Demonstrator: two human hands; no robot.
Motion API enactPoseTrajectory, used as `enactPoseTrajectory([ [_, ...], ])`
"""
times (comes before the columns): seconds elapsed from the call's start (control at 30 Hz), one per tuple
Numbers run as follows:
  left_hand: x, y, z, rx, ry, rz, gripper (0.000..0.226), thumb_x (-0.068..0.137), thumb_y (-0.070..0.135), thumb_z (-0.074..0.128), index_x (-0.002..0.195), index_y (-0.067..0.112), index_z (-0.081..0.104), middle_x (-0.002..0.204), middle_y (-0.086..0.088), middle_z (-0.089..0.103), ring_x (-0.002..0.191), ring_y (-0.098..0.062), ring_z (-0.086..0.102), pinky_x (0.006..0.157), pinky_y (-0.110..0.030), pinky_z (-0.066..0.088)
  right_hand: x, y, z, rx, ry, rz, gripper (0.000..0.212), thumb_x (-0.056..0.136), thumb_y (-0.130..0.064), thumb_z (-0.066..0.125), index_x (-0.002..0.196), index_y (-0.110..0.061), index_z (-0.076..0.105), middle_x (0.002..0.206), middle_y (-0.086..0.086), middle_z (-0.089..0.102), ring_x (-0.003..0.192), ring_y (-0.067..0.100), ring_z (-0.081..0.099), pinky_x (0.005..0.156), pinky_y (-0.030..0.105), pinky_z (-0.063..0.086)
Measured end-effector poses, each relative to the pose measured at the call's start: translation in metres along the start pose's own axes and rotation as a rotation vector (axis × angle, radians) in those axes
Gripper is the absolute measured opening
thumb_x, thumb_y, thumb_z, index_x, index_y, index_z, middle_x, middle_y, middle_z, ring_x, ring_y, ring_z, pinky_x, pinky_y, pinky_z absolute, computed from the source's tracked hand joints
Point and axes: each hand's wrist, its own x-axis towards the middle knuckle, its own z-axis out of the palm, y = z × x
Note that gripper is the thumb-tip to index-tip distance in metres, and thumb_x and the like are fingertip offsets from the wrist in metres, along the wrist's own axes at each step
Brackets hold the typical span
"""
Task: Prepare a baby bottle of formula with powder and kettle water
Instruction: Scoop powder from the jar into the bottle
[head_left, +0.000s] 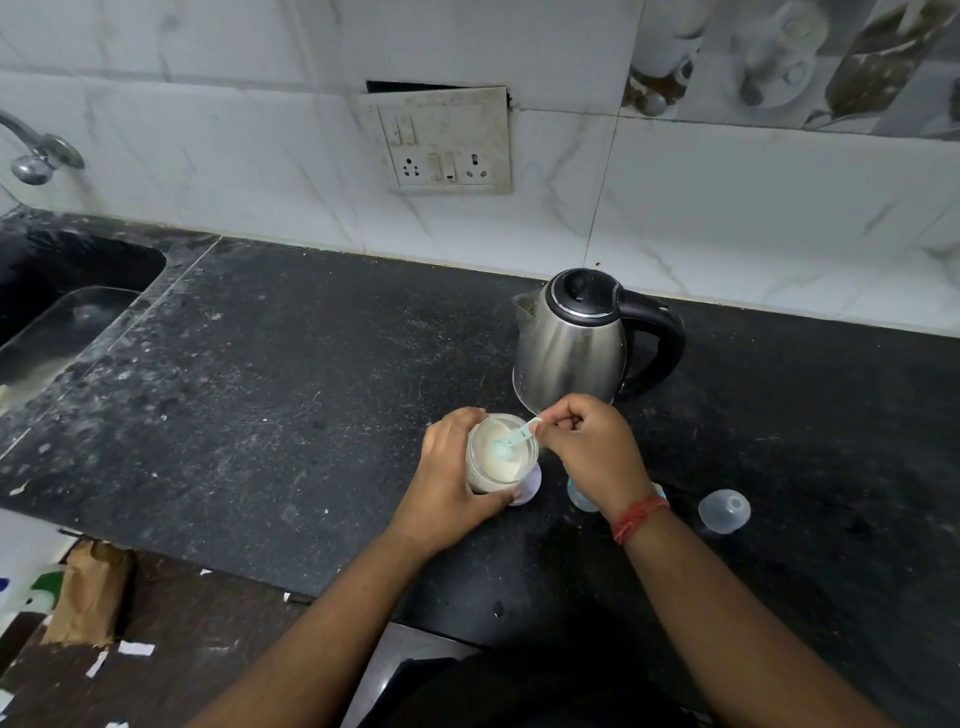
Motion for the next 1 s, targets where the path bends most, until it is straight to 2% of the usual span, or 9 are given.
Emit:
enactPoseTrajectory([
  [0.1,0.001,0.002,-0.001,0.003,0.005,0.001,0.086,0.065,0.051,0.087,0.136,0.034,0.043,0.137,0.028,0.041,0.13,-0.002,0.038,0.105,-0.013,0.029,0.001,0.001,0.0,0.043,-0.012,0.046,0.016,0.082,-0.013,0.078,0.071,-0.02,0.069,0.058,-0.015,0.057,0.052,-0.001,0.049,0.051,0.011,0.039],
  [0.17,0.001,0.004,-0.002,0.003,0.013,0.008,0.084,0.065,0.052,0.086,0.136,0.032,0.044,0.137,0.028,0.041,0.13,0.0,0.038,0.106,-0.016,0.031,0.0,-0.002,-0.001,0.033,-0.018,0.027,0.016,0.082,-0.013,0.079,0.071,-0.021,0.07,0.06,-0.014,0.057,0.053,-0.002,0.048,0.053,0.012,0.039],
  [0.3,0.0,0.004,-0.004,0.006,0.025,0.04,0.084,0.068,0.054,0.084,0.137,0.031,0.043,0.139,0.029,0.04,0.131,-0.002,0.038,0.107,-0.017,0.031,-0.006,-0.014,0.004,-0.211,-0.062,-0.235,0.012,0.079,-0.013,0.083,0.073,-0.017,0.073,0.076,-0.01,0.048,0.067,0.001,0.05,0.063,0.011,0.038],
  [0.4,0.0,0.005,-0.003,0.008,0.035,0.061,0.086,0.07,0.054,0.085,0.141,0.034,0.04,0.142,0.025,0.04,0.134,-0.006,0.037,0.109,-0.011,0.026,-0.01,-0.021,0.008,-0.45,-0.081,-0.402,0.009,0.078,-0.019,0.085,0.076,-0.016,0.076,0.077,-0.011,0.039,0.081,0.01,0.046,0.071,0.027,0.04],
  [0.53,0.001,0.005,-0.003,0.01,0.058,0.08,0.089,0.072,0.049,0.086,0.144,0.038,0.036,0.148,0.017,0.041,0.139,-0.007,0.034,0.111,-0.01,0.025,-0.014,-0.023,0.009,-0.533,-0.072,-0.494,0.012,0.071,-0.021,0.09,0.075,-0.018,0.078,0.081,-0.009,0.039,0.087,0.015,0.041,0.08,0.037,0.042],
  [0.67,0.002,0.003,-0.005,0.013,0.069,0.053,0.089,0.071,0.047,0.086,0.145,0.033,0.038,0.149,0.016,0.039,0.141,-0.004,0.031,0.111,-0.008,0.024,-0.011,-0.024,0.005,-0.482,-0.117,-0.379,0.011,0.075,-0.022,0.088,0.074,-0.019,0.077,0.079,-0.012,0.036,0.089,0.017,0.045,0.081,0.035,0.042],
  [0.73,0.002,0.003,-0.006,0.015,0.063,0.045,0.089,0.07,0.048,0.085,0.144,0.034,0.037,0.147,0.018,0.039,0.14,-0.002,0.03,0.111,-0.008,0.023,-0.008,-0.023,0.003,-0.367,-0.099,-0.289,0.012,0.078,-0.018,0.086,0.073,-0.016,0.075,0.08,-0.011,0.041,0.086,0.012,0.051,0.076,0.025,0.042],
  [0.83,0.001,0.003,-0.006,0.01,0.06,0.031,0.09,0.068,0.049,0.084,0.143,0.036,0.036,0.145,0.018,0.039,0.139,0.0,0.03,0.11,-0.008,0.024,-0.005,-0.02,-0.001,-0.116,-0.069,-0.146,0.014,0.08,-0.01,0.083,0.07,-0.016,0.074,0.082,-0.009,0.049,0.072,-0.006,0.055,0.067,0.008,0.04],
  [1.0,-0.001,0.004,-0.006,-0.009,0.065,0.015,0.089,0.065,0.051,0.083,0.14,0.039,0.037,0.142,0.02,0.04,0.135,-0.001,0.033,0.109,-0.006,0.023,-0.004,-0.011,-0.001,-0.016,0.013,-0.084,0.025,0.08,-0.01,0.081,0.064,-0.026,0.07,0.078,-0.009,0.048,0.063,-0.007,0.051,0.062,0.006,0.039],
])
